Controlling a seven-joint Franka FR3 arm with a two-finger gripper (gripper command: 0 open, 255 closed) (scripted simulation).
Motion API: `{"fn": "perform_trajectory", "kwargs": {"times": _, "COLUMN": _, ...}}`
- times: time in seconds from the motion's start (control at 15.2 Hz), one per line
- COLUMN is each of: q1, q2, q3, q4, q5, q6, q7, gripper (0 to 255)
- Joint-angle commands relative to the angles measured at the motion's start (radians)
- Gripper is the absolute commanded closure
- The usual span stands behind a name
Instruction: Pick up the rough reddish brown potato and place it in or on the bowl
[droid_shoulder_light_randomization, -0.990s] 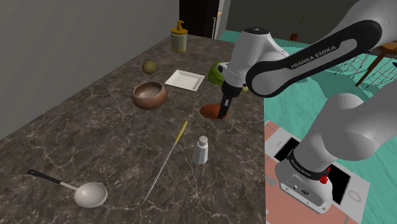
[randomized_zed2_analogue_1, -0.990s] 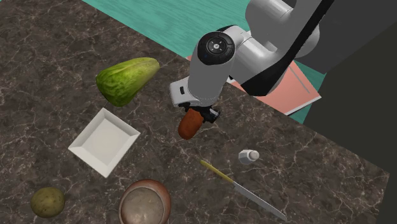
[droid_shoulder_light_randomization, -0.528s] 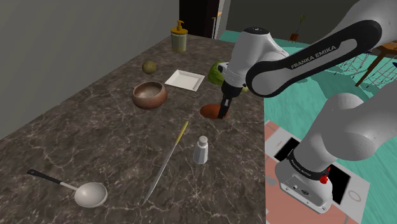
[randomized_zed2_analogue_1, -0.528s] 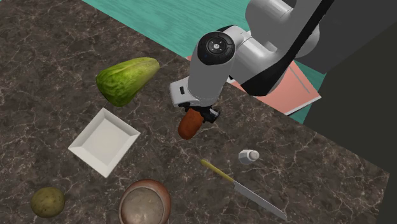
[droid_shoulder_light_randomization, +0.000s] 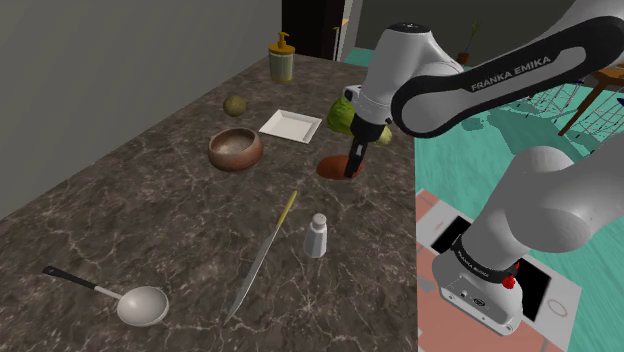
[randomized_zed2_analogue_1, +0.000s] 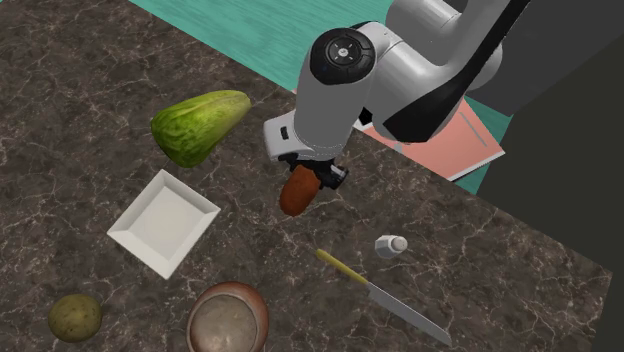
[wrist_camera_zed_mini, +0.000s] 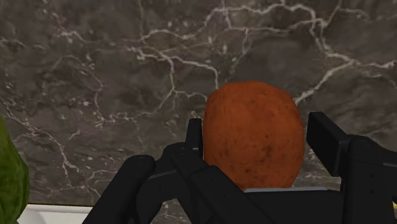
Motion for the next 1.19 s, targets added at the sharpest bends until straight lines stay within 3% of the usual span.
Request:
{"fn": "perform_trajectory", "kwargs": {"times": 0.0, "q1": 0.000, "q2": -0.019, "q3": -0.001, "q4": 0.014, "q5": 0.000, "q6": -0.034, "q7": -0.002, "gripper": 255}}
{"fn": "perform_trajectory", "kwargs": {"times": 1.12, "q1": 0.003, "q2": -0.122, "q3": -0.008, "q4": 0.184, "q5": 0.003, "q6": -0.306, "q7": -0.011, "gripper": 255}}
